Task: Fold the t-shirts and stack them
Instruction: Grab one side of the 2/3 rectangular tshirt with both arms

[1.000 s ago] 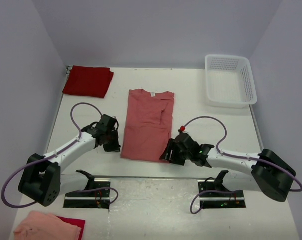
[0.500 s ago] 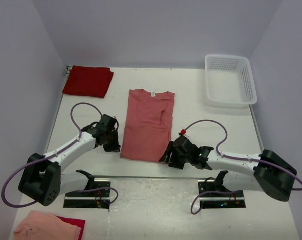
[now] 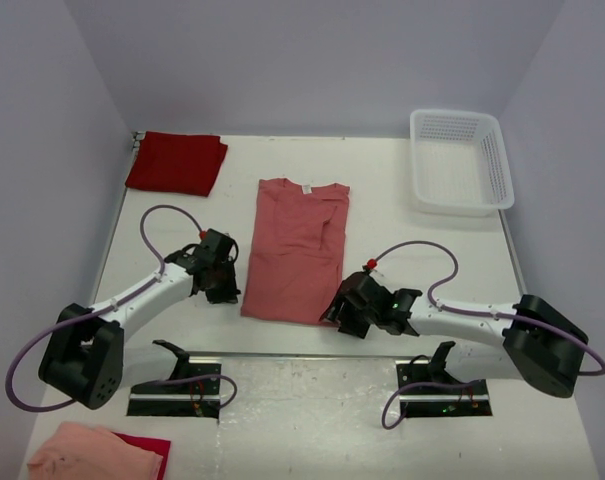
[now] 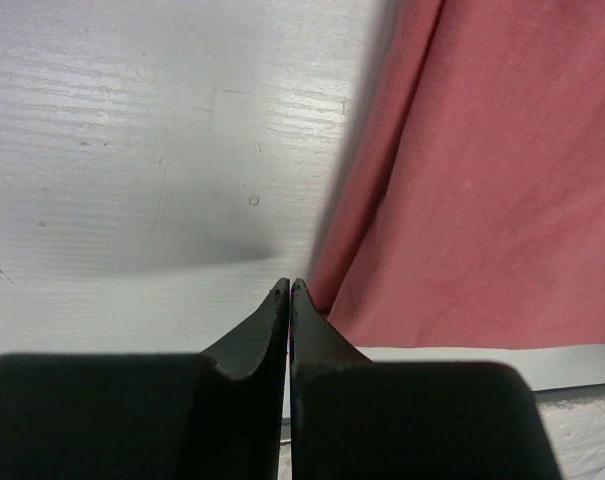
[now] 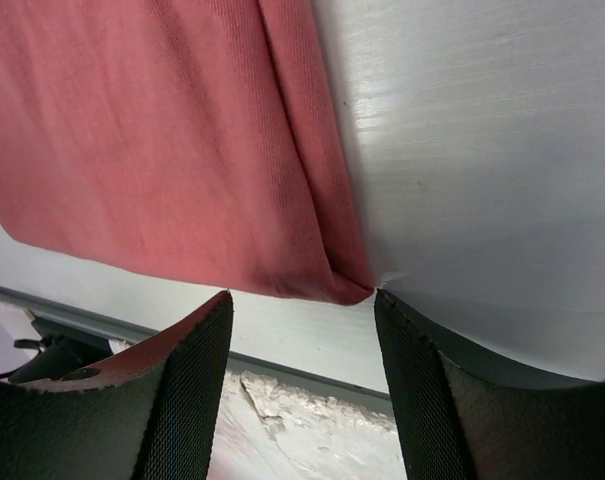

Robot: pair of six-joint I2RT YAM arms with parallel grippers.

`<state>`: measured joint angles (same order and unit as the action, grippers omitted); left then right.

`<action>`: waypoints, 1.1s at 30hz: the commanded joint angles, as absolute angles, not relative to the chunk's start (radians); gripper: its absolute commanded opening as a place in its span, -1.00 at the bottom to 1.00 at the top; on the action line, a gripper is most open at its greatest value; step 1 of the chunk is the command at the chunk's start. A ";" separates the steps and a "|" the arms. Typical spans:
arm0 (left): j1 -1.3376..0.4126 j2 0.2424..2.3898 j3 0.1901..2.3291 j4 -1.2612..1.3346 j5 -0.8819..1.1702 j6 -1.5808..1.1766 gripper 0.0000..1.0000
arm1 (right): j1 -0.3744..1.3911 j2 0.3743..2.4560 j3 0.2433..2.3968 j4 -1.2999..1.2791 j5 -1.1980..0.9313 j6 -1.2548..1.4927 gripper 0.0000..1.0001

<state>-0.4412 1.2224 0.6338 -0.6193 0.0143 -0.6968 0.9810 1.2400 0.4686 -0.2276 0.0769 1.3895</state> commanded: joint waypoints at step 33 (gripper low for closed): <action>-0.445 1.089 0.543 -0.568 0.204 -0.793 -0.58 | 0.980 1.373 0.426 -0.382 0.193 1.402 -1.00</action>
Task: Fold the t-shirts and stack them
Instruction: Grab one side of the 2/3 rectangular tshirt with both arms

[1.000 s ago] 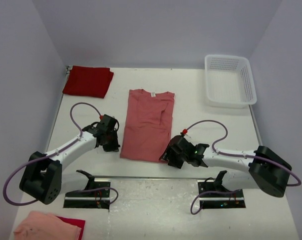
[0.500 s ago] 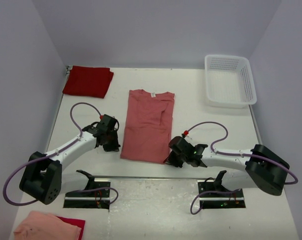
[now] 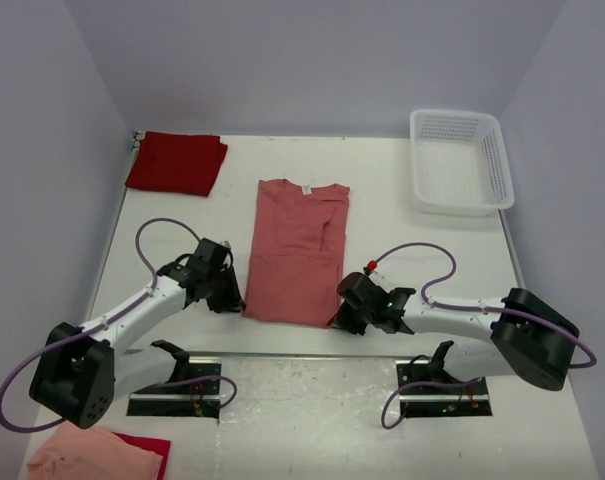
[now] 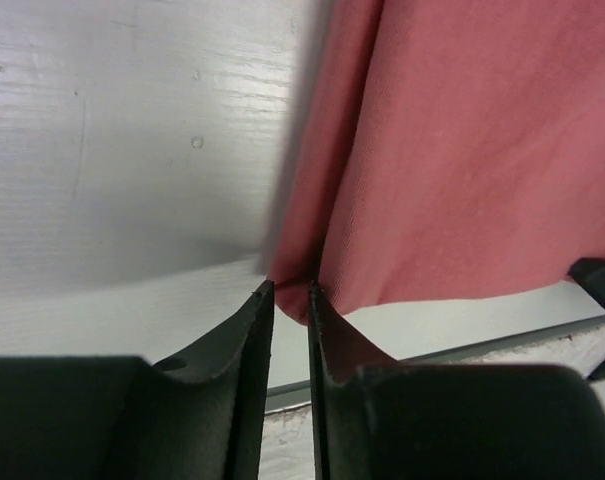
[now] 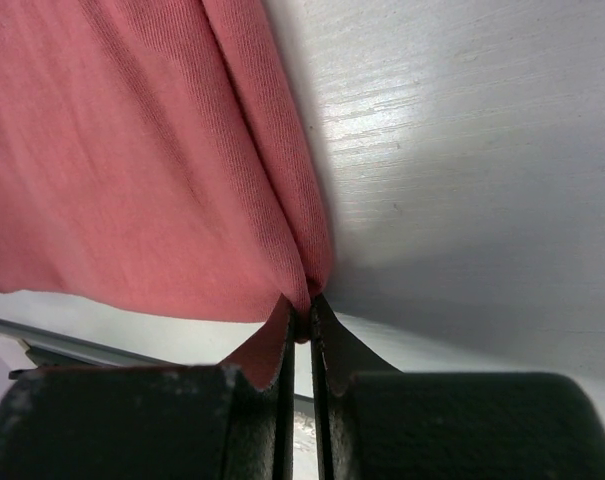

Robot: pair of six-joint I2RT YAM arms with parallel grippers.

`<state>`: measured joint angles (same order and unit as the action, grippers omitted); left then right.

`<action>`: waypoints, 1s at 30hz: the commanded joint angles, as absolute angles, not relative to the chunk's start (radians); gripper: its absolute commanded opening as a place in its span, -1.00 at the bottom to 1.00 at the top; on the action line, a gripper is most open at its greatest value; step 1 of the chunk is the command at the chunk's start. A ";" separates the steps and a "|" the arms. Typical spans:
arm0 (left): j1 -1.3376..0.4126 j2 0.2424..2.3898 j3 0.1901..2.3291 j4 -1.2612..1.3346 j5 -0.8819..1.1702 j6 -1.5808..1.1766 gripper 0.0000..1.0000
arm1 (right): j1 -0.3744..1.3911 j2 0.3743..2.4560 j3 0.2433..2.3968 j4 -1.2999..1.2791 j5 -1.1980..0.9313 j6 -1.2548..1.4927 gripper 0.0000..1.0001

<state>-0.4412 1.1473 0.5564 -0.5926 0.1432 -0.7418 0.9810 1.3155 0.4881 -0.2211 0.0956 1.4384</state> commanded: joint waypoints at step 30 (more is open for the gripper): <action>-0.445 0.965 0.525 -0.621 0.150 -0.877 -0.17 | 0.980 1.355 0.413 -0.365 0.184 1.391 -1.00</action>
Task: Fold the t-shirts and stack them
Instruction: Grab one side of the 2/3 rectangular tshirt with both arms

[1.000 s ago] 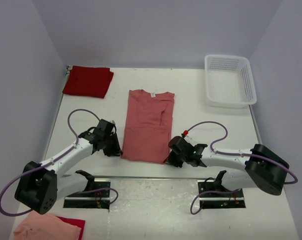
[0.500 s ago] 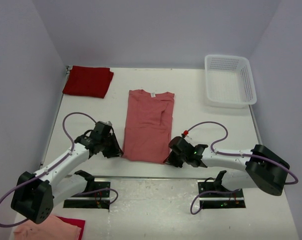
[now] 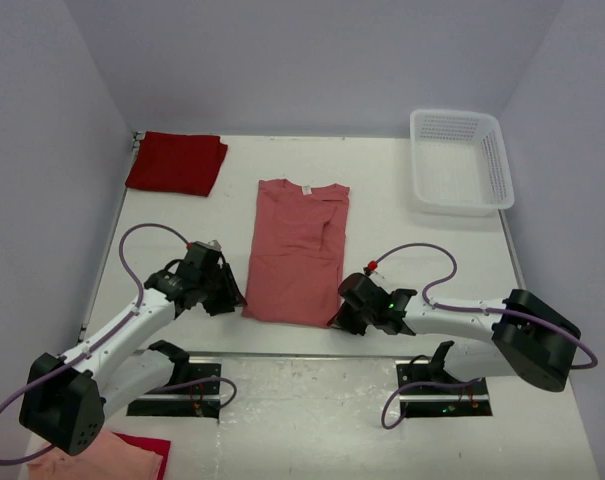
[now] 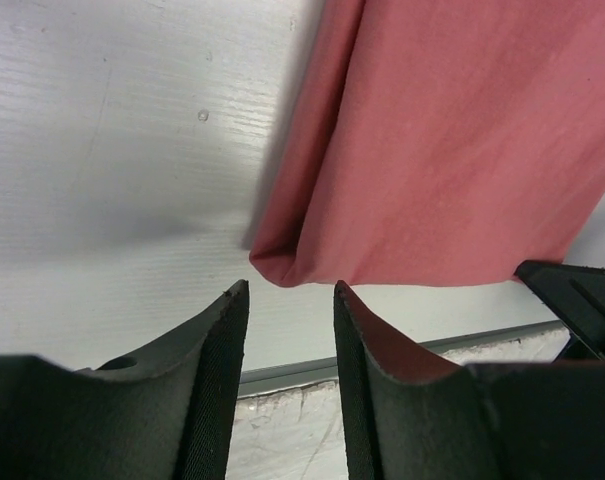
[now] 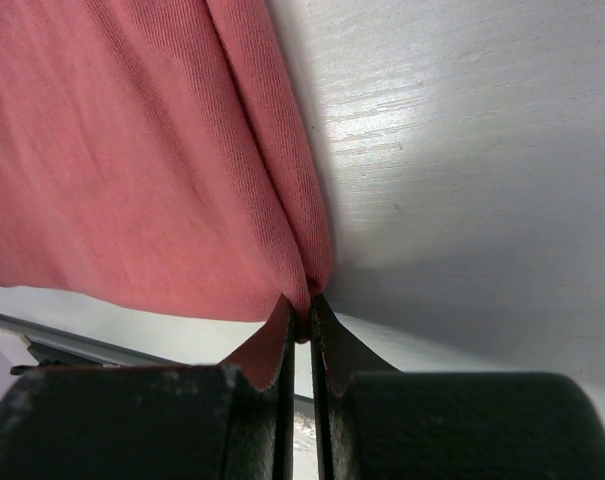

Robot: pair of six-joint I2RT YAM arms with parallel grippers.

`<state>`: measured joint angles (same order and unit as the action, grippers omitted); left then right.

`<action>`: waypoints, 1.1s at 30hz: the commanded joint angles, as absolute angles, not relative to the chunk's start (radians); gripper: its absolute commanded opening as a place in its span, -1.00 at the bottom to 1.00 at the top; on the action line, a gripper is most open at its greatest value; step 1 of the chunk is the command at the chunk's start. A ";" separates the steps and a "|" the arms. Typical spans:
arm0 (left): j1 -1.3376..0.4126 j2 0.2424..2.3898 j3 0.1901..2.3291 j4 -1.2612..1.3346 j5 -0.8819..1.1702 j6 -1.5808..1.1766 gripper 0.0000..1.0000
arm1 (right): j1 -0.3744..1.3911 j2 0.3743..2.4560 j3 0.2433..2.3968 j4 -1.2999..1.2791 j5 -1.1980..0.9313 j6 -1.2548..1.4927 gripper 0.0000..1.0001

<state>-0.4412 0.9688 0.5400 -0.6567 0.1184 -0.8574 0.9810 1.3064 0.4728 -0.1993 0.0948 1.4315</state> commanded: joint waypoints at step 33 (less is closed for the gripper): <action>-0.445 1.020 0.459 -0.497 0.229 -0.890 0.09 | 0.980 1.351 0.396 -0.348 0.173 1.391 -1.00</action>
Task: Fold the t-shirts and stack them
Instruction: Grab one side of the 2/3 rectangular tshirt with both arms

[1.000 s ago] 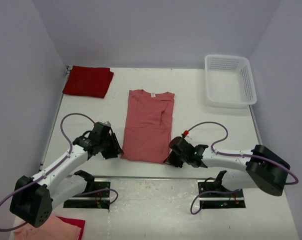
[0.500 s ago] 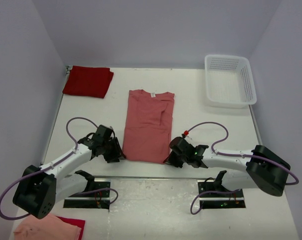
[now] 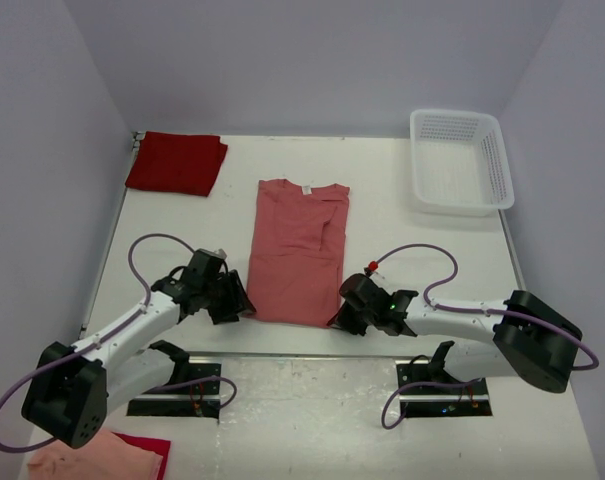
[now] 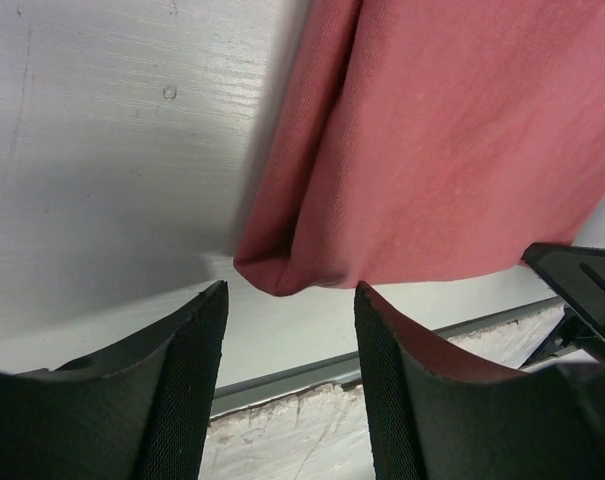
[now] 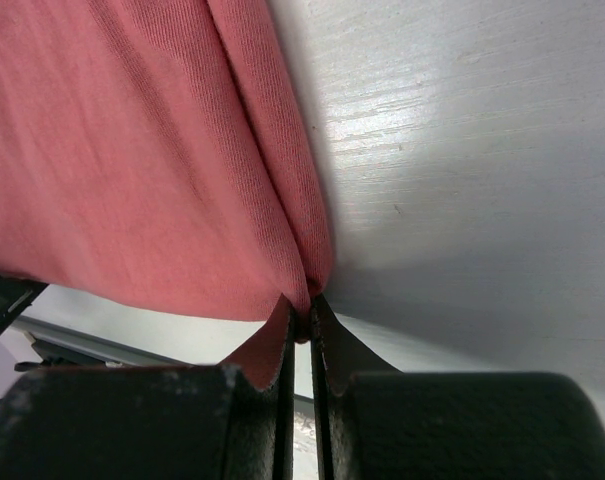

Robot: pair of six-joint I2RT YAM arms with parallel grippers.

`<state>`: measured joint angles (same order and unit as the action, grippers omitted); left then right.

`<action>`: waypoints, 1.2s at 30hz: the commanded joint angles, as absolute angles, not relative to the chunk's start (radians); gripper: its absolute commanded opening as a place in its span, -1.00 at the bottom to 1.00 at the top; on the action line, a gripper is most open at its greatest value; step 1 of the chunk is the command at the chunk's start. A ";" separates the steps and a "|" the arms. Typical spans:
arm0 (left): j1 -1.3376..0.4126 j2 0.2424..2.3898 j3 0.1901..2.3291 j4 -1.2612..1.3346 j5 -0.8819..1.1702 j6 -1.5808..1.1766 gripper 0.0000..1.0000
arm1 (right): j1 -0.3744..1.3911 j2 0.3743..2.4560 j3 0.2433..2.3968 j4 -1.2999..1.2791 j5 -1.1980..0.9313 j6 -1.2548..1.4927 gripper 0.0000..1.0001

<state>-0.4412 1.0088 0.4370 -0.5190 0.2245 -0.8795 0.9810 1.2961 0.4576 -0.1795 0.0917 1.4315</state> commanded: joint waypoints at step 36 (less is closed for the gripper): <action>-0.445 0.844 0.345 -0.492 0.318 -0.871 -1.00 | 0.994 1.233 0.528 -0.529 0.299 1.226 -1.00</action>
